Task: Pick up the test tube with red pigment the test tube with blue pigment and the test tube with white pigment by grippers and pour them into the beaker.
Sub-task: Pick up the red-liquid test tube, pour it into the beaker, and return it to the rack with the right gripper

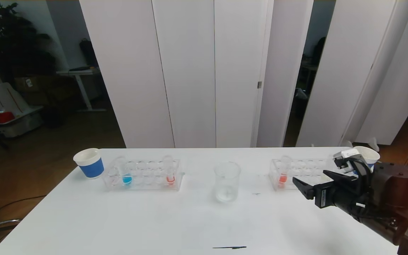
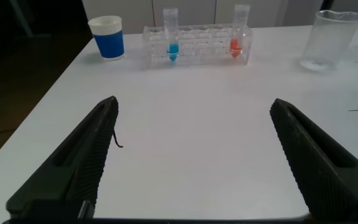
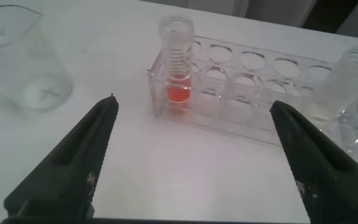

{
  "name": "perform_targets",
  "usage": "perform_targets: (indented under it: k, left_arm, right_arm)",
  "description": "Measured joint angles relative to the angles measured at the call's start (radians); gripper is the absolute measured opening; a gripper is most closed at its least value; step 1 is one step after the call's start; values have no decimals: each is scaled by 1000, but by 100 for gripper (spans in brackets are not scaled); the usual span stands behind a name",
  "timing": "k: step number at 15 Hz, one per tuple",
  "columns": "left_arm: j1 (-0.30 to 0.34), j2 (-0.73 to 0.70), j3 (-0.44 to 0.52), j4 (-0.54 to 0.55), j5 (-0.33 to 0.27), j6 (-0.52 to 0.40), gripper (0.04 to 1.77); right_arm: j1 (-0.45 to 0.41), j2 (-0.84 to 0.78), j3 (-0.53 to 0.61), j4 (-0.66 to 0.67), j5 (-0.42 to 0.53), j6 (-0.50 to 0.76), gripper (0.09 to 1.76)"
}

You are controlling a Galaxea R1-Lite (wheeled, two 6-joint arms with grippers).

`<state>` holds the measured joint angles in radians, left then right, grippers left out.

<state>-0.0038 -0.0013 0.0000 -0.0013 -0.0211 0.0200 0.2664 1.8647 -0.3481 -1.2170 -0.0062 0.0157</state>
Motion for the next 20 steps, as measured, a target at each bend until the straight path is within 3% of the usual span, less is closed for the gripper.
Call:
perform_targets:
  k: [8,20]
  left_arm:
    - [-1,0,0,0,0,0,175]
    - [0,0,0,0,0,0,175]
  right_arm:
    - [21,176,-215,-1,-4,4,175]
    - [34,295,-313,-1,-6,3,175]
